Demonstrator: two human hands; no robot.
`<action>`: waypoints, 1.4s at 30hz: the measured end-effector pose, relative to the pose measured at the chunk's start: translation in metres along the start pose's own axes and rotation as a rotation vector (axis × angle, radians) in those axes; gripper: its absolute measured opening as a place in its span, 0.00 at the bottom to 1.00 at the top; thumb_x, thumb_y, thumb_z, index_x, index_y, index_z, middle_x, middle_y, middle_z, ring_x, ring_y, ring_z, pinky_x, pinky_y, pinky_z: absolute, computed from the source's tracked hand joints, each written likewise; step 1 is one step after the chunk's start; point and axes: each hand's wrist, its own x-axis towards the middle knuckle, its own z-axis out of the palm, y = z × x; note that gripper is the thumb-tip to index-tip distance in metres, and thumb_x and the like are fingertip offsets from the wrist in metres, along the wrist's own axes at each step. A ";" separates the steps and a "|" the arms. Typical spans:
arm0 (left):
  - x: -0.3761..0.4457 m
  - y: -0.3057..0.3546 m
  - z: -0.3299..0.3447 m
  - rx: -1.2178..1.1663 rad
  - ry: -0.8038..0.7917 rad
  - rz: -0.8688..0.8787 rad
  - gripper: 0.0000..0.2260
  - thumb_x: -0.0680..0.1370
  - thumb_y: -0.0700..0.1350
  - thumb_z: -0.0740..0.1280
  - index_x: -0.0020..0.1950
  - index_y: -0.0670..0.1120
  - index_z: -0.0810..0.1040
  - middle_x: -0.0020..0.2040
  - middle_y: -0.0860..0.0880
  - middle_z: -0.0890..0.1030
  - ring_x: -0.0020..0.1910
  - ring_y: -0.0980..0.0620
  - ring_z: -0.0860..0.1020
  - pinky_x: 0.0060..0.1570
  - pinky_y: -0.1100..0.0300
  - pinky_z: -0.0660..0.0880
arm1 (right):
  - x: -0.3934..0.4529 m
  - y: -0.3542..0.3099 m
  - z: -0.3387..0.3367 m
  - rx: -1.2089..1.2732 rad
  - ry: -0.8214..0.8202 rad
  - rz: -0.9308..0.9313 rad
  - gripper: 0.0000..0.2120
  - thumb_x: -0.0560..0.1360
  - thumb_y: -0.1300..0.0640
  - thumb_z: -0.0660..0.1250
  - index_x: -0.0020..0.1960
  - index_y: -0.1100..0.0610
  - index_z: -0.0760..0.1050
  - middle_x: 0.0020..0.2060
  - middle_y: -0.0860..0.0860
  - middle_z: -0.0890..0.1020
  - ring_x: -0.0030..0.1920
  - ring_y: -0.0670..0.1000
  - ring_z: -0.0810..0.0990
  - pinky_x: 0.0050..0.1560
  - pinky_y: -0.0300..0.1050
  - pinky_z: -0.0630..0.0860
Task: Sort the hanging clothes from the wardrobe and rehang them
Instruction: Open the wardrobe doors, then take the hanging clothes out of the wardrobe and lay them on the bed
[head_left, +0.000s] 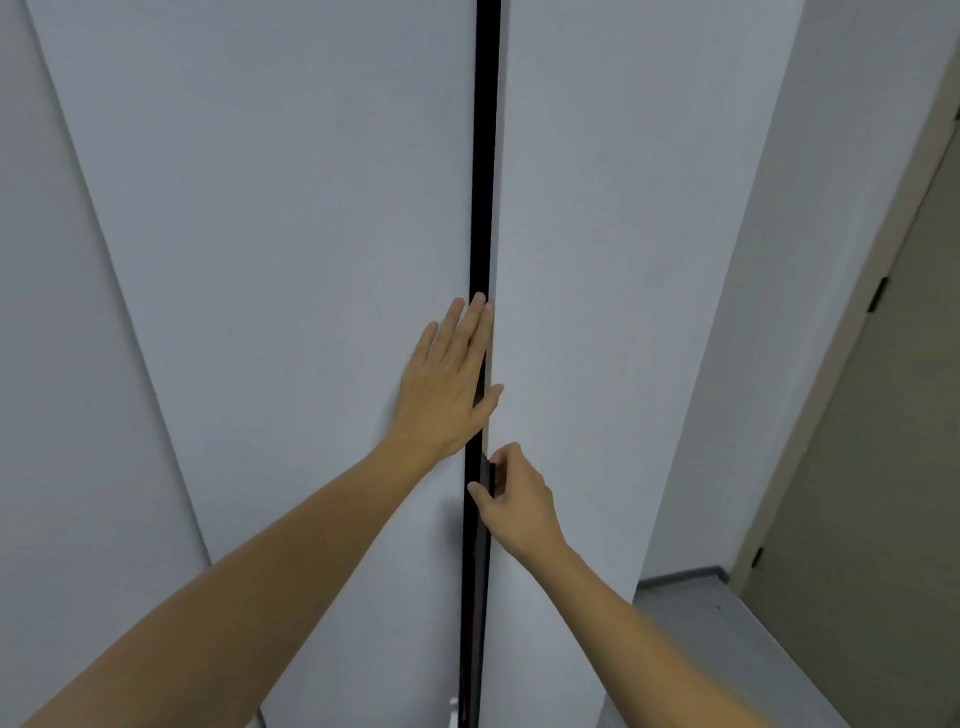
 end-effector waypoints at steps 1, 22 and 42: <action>-0.001 0.007 -0.006 -0.015 0.018 0.024 0.40 0.83 0.57 0.63 0.85 0.42 0.44 0.86 0.46 0.44 0.85 0.46 0.45 0.81 0.42 0.55 | -0.009 0.002 -0.006 -0.029 0.008 -0.019 0.13 0.79 0.49 0.71 0.54 0.49 0.67 0.43 0.46 0.77 0.40 0.46 0.76 0.40 0.40 0.73; -0.004 0.263 -0.064 -0.135 0.179 0.318 0.41 0.81 0.63 0.66 0.85 0.42 0.55 0.85 0.42 0.52 0.85 0.42 0.50 0.80 0.39 0.57 | -0.194 0.111 -0.193 -0.121 0.339 -0.108 0.11 0.82 0.50 0.68 0.58 0.46 0.66 0.45 0.41 0.73 0.43 0.44 0.75 0.43 0.44 0.78; 0.031 0.378 -0.050 -0.050 0.048 0.380 0.37 0.83 0.62 0.61 0.86 0.51 0.49 0.86 0.49 0.47 0.85 0.44 0.45 0.81 0.41 0.52 | -0.215 0.184 -0.297 -0.131 0.373 0.064 0.25 0.81 0.56 0.70 0.74 0.51 0.64 0.62 0.45 0.71 0.62 0.49 0.75 0.63 0.53 0.76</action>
